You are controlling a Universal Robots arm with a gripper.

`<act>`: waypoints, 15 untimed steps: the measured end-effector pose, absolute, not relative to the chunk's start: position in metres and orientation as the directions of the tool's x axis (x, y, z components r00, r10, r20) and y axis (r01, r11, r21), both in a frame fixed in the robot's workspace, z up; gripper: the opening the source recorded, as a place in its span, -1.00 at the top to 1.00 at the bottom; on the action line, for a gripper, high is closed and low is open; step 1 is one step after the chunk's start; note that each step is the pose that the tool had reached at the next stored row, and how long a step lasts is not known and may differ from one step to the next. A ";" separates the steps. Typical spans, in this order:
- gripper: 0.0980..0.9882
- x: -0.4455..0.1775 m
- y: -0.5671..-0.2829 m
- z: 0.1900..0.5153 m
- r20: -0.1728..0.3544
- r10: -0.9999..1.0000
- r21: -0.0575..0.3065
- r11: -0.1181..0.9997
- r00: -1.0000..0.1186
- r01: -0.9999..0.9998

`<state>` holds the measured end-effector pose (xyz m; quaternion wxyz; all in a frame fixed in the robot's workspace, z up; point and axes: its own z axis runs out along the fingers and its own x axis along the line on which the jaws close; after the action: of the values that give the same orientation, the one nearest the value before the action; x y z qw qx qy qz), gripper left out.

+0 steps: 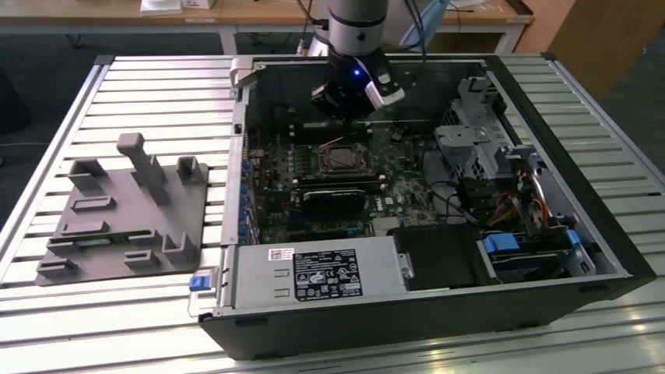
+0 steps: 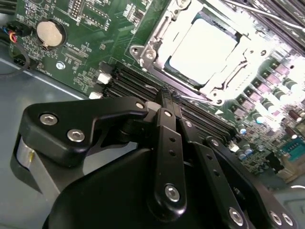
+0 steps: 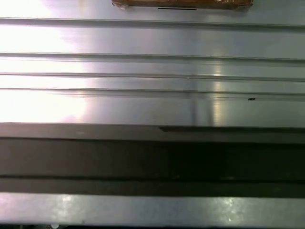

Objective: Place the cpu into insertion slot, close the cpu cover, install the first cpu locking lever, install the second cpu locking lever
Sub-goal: 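Install the first cpu locking lever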

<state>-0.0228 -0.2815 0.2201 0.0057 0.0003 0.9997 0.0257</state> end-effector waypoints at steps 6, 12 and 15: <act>0.98 -0.018 -0.281 0.213 -0.011 0.001 0.051 0.999 -1.000 0.000; 0.98 -0.017 -0.281 0.207 -0.011 0.001 0.048 0.999 -1.000 0.000; 0.98 -0.017 -0.281 0.205 -0.011 0.001 0.045 0.999 -1.000 0.000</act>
<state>-0.0170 -0.2811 0.2048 0.0057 0.0002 0.9997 0.0224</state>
